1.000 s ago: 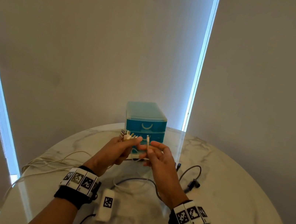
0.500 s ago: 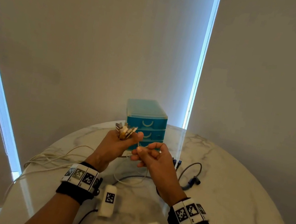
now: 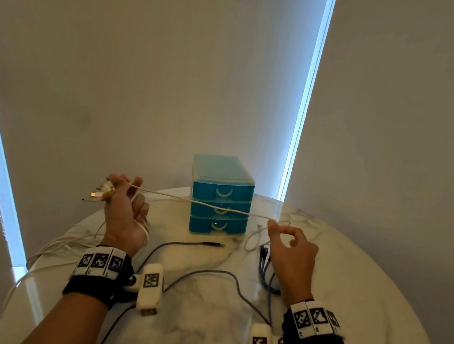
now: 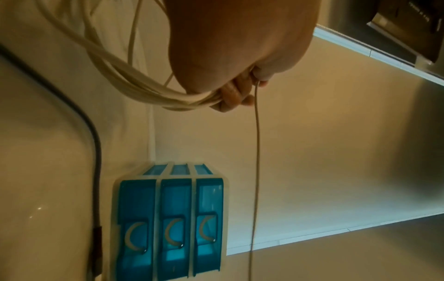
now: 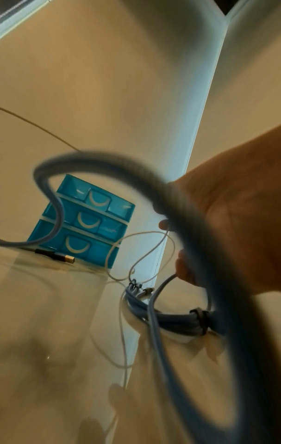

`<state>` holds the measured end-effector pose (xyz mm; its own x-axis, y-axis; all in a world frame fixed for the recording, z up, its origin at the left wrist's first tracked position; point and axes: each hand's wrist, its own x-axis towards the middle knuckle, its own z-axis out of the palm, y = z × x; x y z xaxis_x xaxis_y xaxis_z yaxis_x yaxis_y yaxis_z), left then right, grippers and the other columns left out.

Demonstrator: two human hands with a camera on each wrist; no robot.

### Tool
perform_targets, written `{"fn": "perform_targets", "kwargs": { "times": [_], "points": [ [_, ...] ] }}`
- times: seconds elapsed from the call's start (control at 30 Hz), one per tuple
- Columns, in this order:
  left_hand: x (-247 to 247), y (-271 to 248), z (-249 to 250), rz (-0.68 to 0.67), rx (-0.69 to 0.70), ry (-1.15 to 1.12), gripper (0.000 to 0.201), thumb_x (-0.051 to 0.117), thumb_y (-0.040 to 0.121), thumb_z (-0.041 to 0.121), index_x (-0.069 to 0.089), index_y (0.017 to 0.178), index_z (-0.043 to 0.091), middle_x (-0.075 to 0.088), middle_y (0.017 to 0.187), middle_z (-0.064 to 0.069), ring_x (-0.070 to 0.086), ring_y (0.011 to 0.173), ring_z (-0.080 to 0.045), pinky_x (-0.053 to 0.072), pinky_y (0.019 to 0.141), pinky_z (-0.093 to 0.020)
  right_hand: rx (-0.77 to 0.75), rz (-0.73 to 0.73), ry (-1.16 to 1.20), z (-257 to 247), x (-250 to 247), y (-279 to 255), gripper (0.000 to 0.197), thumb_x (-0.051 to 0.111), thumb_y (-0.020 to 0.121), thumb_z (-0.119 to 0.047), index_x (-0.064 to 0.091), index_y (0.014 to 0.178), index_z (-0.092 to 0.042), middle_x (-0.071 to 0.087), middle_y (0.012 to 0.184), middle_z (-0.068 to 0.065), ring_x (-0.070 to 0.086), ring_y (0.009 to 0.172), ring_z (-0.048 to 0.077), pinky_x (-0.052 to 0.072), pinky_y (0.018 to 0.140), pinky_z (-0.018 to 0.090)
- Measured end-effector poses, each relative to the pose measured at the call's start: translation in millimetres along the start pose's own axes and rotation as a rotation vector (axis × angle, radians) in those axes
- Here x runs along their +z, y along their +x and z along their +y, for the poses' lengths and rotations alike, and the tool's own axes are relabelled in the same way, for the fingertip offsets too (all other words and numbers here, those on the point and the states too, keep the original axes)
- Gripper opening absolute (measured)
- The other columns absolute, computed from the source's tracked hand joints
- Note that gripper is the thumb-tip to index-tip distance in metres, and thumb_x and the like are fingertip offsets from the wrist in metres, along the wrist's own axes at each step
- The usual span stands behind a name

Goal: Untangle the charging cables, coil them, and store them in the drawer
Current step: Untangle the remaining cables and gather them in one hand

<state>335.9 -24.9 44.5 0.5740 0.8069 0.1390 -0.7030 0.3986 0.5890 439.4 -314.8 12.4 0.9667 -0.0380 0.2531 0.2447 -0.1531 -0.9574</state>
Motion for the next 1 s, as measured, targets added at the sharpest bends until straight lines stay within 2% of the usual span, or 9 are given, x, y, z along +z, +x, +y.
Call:
{"fn": "perform_targets", "kwargs": {
  "times": [0.1, 0.2, 0.37, 0.5, 0.6, 0.7, 0.83, 0.9, 1.0],
  "points": [
    [2.8, -5.7, -5.6, -0.082, -0.096, 0.039, 0.027, 0.051, 0.113, 0.036, 0.058, 0.088, 0.027, 0.046, 0.063, 0.008, 0.027, 0.041, -0.003, 0.022, 0.035, -0.018, 0.03, -0.084, 0.177, -4.6, 4.3, -2.4, 0.021, 0.066, 0.105, -0.043, 0.073, 0.112, -0.024, 0.074, 0.103, 0.008, 0.071, 0.09, 0.019, 0.056, 0.078, 0.032],
    [7.2, -10.8, -3.6, -0.17, -0.169, 0.19, 0.033, 0.056, 0.109, 0.045, 0.058, 0.083, 0.024, 0.039, 0.056, 0.008, 0.029, 0.04, -0.003, 0.024, 0.033, -0.018, 0.01, -0.164, 0.407, -10.7, 13.2, -3.8, 0.025, 0.054, 0.11, -0.013, 0.075, 0.124, -0.017, 0.079, 0.116, 0.006, 0.076, 0.108, 0.02, 0.062, 0.085, 0.03],
    [20.3, -30.5, -7.2, -0.315, -0.214, 0.687, 0.048, 0.076, 0.087, 0.066, 0.071, 0.094, 0.019, 0.046, 0.062, 0.005, 0.037, 0.051, -0.008, 0.03, 0.051, -0.025, -0.043, -0.305, 0.502, -22.4, 29.0, -22.5, 0.026, 0.057, 0.111, -0.016, 0.078, 0.126, -0.02, 0.082, 0.114, 0.001, 0.077, 0.111, 0.016, 0.061, 0.096, 0.036],
    [33.3, -54.8, -7.6, -0.55, -0.174, 1.035, 0.06, 0.067, 0.083, 0.079, 0.084, 0.092, 0.022, 0.046, 0.06, 0.009, 0.037, 0.055, -0.007, 0.03, 0.053, -0.025, -0.105, -0.353, 0.372, -21.6, 39.6, -35.0, 0.027, 0.062, 0.109, -0.021, 0.079, 0.126, -0.033, 0.081, 0.116, -0.011, 0.074, 0.113, 0.008, 0.062, 0.096, 0.031],
    [44.4, -71.9, -1.8, -0.778, -0.167, 1.221, 0.047, 0.059, 0.099, 0.063, 0.083, 0.1, 0.023, 0.057, 0.051, 0.02, 0.049, 0.049, 0.002, 0.035, 0.051, -0.017, -0.155, -0.361, 0.323, -16.9, 41.6, -34.9, 0.029, 0.064, 0.108, -0.019, 0.079, 0.127, -0.037, 0.079, 0.122, -0.013, 0.071, 0.117, 0.005, 0.06, 0.096, 0.024],
    [48.3, -75.8, -5.5, -0.946, -0.177, 1.22, 0.027, 0.067, 0.104, 0.036, 0.08, 0.102, 0.013, 0.074, 0.071, 0.023, 0.061, 0.059, 0.012, 0.042, 0.056, -0.008, -0.156, -0.384, 0.304, -12.6, 42.8, -35.3, 0.032, 0.065, 0.108, -0.017, 0.079, 0.126, -0.04, 0.078, 0.121, -0.016, 0.071, 0.115, 0.002, 0.06, 0.1, 0.027],
    [45.4, -73.3, -13.5, -0.969, -0.183, 1.057, 0.033, 0.085, 0.092, 0.012, 0.077, 0.124, 0.013, 0.081, 0.118, 0.001, 0.076, 0.113, -0.012, 0.059, 0.101, -0.029, -0.102, -0.419, 0.333, -16.1, 43.5, -38.1, 0.034, 0.062, 0.108, -0.014, 0.08, 0.125, -0.037, 0.079, 0.12, -0.015, 0.073, 0.115, 0.005, 0.061, 0.095, 0.026],
    [44.4, -70.8, -10.7, -0.914, -0.15, 1.019, 0.025, 0.081, 0.095, 0.016, 0.079, 0.119, 0.02, 0.082, 0.11, 0.002, 0.076, 0.097, -0.008, 0.062, 0.087, -0.027, -0.058, -0.423, 0.406, -20.0, 41.5, -37.3, 0.035, 0.061, 0.108, -0.011, 0.08, 0.125, -0.034, 0.081, 0.119, -0.014, 0.074, 0.114, 0.005, 0.062, 0.09, 0.023],
    [47.2, -73.3, -3.1, -0.883, -0.104, 1.09, 0.019, 0.071, 0.102, 0.041, 0.081, 0.101, 0.024, 0.082, 0.097, 0.005, 0.059, 0.065, 0.003, 0.045, 0.06, -0.019, -0.073, -0.419, 0.406, -21.7, 39.1, -37.2, 0.032, 0.062, 0.108, -0.019, 0.079, 0.128, -0.038, 0.079, 0.122, -0.019, 0.071, 0.117, 0.001, 0.06, 0.098, 0.026]
  ]
}}
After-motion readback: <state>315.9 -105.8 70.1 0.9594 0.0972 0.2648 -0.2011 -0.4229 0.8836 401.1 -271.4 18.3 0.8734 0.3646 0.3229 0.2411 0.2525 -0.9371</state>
